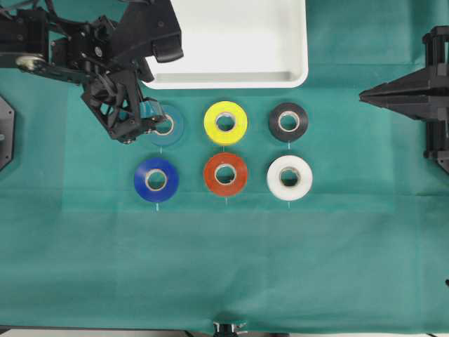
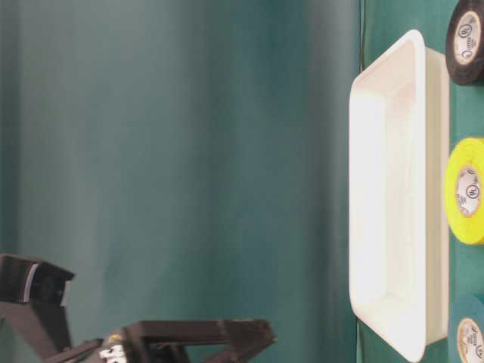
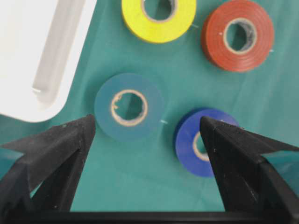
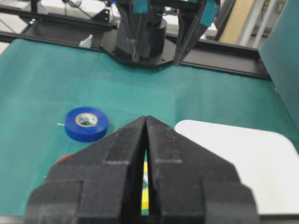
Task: Place the tape from the fixed location into the white case.
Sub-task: 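Lower the left gripper fingers into the teal roll's center hole, then close the left gripper on the teal roll's inner rim, then lift the teal roll with the left gripper and raise it, then carry the teal roll with the left gripper over the white tray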
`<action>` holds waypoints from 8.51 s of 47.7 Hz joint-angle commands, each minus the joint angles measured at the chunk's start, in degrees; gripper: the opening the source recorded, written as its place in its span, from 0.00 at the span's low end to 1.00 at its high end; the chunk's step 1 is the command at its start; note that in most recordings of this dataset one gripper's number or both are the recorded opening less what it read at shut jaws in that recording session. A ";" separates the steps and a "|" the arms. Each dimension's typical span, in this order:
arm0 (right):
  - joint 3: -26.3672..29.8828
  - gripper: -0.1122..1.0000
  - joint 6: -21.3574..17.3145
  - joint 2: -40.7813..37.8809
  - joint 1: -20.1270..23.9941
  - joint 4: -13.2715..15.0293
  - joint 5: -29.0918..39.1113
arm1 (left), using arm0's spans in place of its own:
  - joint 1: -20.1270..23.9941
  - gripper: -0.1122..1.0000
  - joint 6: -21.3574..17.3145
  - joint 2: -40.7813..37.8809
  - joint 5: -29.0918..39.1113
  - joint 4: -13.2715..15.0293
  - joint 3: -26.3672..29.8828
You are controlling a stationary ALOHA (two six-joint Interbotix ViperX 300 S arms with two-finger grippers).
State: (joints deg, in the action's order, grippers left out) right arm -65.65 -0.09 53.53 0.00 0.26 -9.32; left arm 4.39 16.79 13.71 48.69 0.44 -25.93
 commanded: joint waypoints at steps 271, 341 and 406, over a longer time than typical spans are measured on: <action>2.81 0.10 0.18 -1.23 -0.09 0.00 1.32 | -5.89 0.30 5.80 1.58 15.91 -1.93 13.89; 2.81 0.10 0.00 -1.23 -0.09 0.09 1.32 | -1.14 0.30 3.87 2.29 15.91 -1.93 13.27; 3.96 0.10 -0.09 -1.23 -0.18 0.00 3.52 | 11.95 0.30 -5.19 -6.94 12.04 -1.93 22.06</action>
State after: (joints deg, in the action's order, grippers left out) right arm -63.46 0.00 52.56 -0.09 0.26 -5.63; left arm 16.35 11.95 7.21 61.17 -1.32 -7.56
